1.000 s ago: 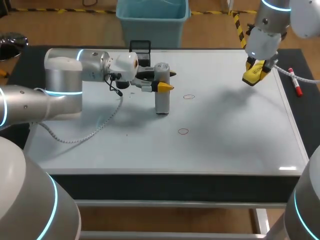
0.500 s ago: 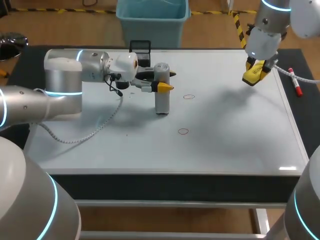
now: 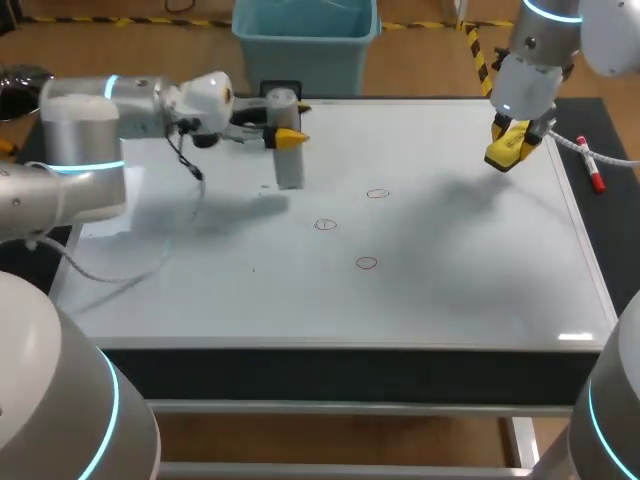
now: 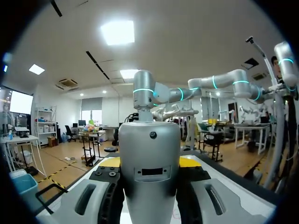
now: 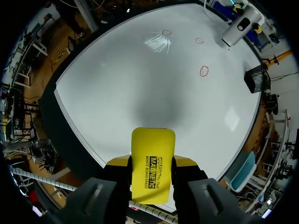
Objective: Pick up the inspection probe, press it on each red-marked spot on the whiteboard one by one, put down the probe, pick up the eraser, and wipe off all the red marks.
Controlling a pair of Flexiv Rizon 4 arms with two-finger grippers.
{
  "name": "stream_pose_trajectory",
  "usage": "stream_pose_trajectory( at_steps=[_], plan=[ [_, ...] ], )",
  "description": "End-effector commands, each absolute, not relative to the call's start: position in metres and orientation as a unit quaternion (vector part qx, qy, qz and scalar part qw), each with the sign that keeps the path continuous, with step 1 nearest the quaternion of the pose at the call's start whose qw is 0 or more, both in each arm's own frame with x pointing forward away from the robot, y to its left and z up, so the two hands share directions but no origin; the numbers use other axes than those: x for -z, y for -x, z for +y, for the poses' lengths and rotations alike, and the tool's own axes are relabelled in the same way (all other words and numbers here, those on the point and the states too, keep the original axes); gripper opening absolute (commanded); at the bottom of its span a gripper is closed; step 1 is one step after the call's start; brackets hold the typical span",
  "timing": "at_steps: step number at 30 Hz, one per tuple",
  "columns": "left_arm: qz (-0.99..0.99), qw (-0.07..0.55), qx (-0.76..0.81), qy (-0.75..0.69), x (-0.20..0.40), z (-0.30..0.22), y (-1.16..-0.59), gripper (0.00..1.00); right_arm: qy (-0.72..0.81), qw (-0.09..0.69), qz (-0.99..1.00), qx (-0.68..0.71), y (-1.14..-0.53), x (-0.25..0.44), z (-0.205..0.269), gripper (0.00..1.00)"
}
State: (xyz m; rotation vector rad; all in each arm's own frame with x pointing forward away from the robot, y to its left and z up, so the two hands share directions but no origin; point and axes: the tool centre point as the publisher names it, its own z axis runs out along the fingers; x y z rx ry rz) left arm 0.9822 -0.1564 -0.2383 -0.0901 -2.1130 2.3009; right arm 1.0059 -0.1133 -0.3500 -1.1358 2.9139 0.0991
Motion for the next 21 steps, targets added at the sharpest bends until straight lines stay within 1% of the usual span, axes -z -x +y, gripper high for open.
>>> stream_pose_trajectory(
  at_steps=[1, 8, 21],
  plan=[
    [-0.689, -0.012, -0.724, 0.016, 0.216, -0.114, -0.981, 0.00, 0.364, 0.006, 0.931, -0.030, -1.005, 0.349, -0.114, 0.00],
    [-0.696, -0.037, -0.717, 0.000, 0.212, -0.067, -1.001, 0.00, 0.364, 0.006, 0.931, -0.030, -1.005, 0.349, -0.114, 0.00],
    [-0.697, -0.048, -0.714, -0.038, 0.226, -0.007, -1.020, 0.00, 0.364, 0.006, 0.931, -0.030, -1.005, 0.349, -0.114, 0.00]
  ],
)
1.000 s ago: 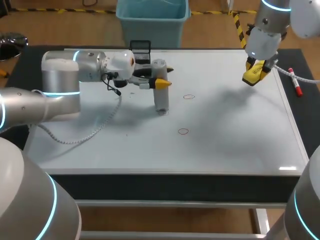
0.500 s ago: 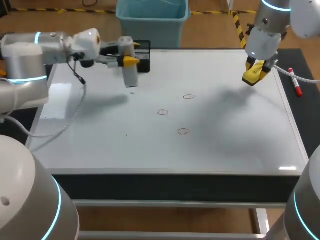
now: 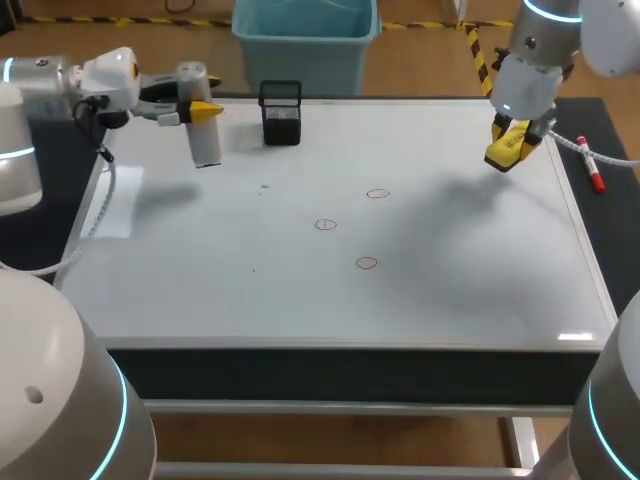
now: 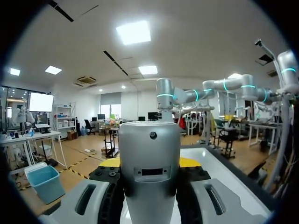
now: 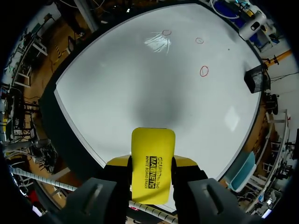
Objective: Pick up the inspection probe, press it on each red-marked spot on the whiteboard one by one, put down the probe, pick up the eraser, and wipe off all the red marks.
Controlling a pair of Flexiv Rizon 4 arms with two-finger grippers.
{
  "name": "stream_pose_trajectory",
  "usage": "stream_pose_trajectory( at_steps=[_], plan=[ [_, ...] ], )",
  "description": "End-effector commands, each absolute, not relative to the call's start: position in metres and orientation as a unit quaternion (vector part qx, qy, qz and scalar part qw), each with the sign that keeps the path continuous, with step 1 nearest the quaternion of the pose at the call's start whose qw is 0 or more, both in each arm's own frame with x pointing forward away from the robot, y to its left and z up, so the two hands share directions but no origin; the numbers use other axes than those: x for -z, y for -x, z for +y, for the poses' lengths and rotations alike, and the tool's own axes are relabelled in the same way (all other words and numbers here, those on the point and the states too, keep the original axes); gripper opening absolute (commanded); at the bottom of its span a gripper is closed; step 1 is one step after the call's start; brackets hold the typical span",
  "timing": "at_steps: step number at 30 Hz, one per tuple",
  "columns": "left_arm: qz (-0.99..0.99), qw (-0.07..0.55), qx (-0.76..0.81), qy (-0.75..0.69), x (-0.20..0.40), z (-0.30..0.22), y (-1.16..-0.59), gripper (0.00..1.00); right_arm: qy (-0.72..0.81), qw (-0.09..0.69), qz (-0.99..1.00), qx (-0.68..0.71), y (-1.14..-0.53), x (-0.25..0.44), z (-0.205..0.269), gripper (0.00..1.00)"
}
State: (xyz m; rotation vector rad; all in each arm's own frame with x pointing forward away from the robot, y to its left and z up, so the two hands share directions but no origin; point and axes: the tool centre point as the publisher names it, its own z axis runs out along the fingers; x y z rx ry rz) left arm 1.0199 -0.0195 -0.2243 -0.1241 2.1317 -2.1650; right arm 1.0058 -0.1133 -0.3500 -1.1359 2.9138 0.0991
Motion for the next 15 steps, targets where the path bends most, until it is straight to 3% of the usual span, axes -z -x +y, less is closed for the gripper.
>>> stream_pose_trajectory(
  at_steps=[1, 15],
  plan=[
    [0.698, 0.050, 0.714, 0.040, 0.227, -0.004, -1.021, 0.00, 0.364, 0.006, 0.931, -0.030, -1.005, 0.349, -0.114, 0.00],
    [0.698, 0.061, 0.711, 0.060, 0.230, 0.016, -1.025, 0.00, 0.364, 0.006, 0.931, -0.030, -1.005, 0.349, -0.114, 0.00]
  ],
)
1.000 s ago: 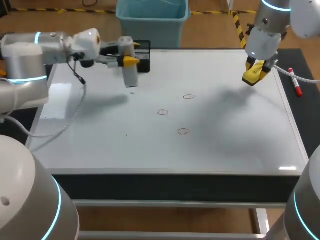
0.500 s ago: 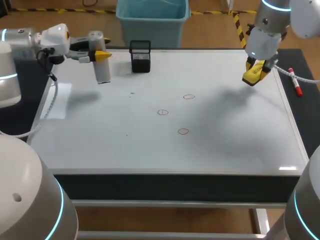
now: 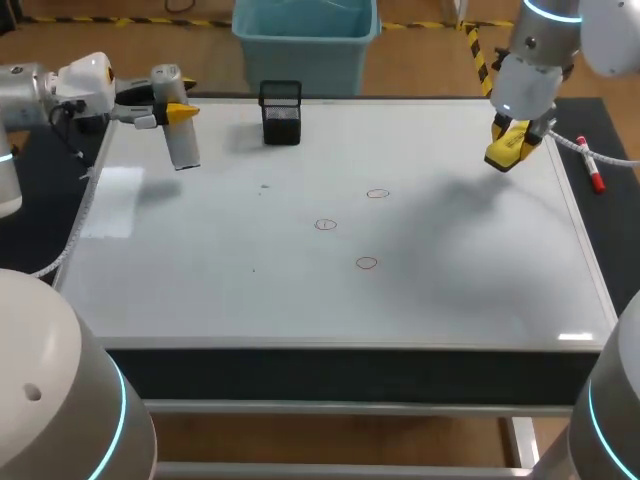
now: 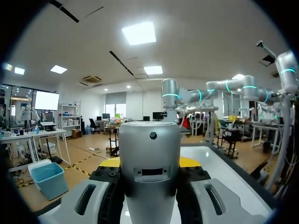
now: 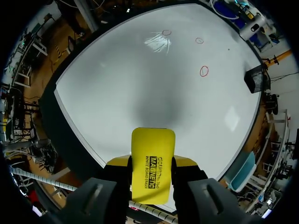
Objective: Pick up the inspection probe, press it on each red-marked spot on the whiteboard one by one, put down the probe, pick up the eraser, and wipe off all the red marks.
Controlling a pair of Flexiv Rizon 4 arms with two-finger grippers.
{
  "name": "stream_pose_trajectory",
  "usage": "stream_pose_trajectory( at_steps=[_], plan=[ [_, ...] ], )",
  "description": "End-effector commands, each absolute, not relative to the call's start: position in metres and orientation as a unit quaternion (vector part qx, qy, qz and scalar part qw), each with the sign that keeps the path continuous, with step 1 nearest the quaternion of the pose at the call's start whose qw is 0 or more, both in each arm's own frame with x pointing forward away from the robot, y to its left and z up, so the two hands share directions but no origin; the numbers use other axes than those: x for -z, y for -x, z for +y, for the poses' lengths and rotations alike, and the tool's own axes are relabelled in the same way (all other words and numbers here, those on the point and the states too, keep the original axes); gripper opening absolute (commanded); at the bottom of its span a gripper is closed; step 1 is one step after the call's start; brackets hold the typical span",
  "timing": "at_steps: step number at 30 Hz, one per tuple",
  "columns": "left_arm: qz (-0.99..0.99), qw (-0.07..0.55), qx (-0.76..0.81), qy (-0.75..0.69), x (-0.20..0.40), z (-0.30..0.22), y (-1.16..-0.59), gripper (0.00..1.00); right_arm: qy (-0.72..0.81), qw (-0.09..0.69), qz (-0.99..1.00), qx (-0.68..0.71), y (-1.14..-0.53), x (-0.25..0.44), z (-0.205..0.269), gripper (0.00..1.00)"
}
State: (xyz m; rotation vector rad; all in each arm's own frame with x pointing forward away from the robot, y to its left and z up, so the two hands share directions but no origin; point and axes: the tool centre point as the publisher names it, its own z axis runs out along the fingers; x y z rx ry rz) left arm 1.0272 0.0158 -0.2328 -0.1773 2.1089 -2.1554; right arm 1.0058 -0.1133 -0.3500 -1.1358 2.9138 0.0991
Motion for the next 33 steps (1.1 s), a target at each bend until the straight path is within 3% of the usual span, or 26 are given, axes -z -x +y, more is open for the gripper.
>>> stream_pose_trajectory(
  at_steps=[1, 7, 26, 33],
  plan=[
    [0.698, 0.061, 0.711, 0.060, 0.230, 0.016, -1.025, 0.00, 0.364, 0.006, 0.931, -0.030, -1.005, 0.349, -0.114, 0.00],
    [0.698, 0.061, 0.711, 0.060, 0.230, 0.016, -1.025, 0.00, 0.364, 0.006, 0.931, -0.030, -1.005, 0.349, -0.114, 0.00],
    [0.698, 0.061, 0.711, 0.060, 0.230, 0.016, -1.025, 0.00, 0.599, -0.046, 0.799, 0.022, -0.962, 0.360, 0.109, 0.00],
    [0.698, 0.061, 0.711, 0.060, 0.230, 0.016, -1.025, 0.00, 0.635, -0.051, 0.771, 0.011, -0.943, 0.376, 0.167, 0.00]
  ],
)
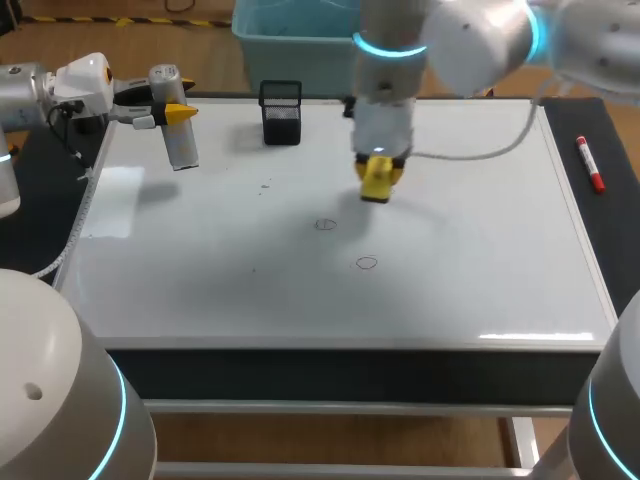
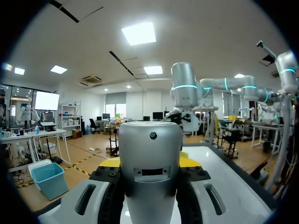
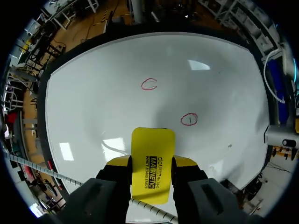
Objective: Pick up the inspection probe, press it on each red-marked spot on the whiteboard one by one, put down the probe, pick up the eraser, and wipe off all the red marks.
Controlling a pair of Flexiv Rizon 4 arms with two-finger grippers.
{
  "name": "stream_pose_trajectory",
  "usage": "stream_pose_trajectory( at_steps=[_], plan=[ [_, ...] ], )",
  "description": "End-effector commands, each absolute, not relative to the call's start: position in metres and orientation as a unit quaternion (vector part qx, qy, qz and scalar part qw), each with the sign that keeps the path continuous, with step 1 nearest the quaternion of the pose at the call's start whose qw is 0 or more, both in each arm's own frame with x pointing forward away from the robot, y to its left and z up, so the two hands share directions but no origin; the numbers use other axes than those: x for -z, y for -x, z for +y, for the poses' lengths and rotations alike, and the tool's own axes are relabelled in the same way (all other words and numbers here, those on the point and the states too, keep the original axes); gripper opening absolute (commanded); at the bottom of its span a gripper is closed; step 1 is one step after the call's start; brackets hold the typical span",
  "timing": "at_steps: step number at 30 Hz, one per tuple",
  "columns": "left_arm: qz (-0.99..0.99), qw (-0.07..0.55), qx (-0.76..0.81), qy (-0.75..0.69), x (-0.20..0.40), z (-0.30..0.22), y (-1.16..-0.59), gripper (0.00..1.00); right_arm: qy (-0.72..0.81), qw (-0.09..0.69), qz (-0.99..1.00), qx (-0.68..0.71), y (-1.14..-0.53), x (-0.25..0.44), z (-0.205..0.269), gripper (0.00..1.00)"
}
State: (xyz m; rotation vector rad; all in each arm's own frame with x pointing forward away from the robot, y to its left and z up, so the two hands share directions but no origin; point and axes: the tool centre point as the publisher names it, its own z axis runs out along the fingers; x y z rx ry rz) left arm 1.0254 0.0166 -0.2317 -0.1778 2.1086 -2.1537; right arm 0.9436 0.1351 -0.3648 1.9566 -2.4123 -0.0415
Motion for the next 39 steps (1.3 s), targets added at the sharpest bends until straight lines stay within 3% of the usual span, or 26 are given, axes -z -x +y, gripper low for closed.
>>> stream_pose_trajectory(
  at_steps=[1, 13, 39],
  plan=[
    [0.698, 0.061, 0.711, 0.060, 0.230, 0.016, -1.025, 0.00, -0.636, 0.051, -0.770, -0.008, -0.942, 0.378, 0.173, 0.00],
    [0.698, 0.061, 0.711, 0.060, 0.230, 0.016, -1.025, 0.00, -0.684, 0.030, -0.729, 0.026, -0.917, 0.391, 0.224, 0.00],
    [0.698, 0.061, 0.711, 0.060, 0.230, 0.016, -1.025, 0.00, -0.708, 0.027, -0.703, 0.064, -0.898, 0.417, 0.230, 0.00]
  ],
)
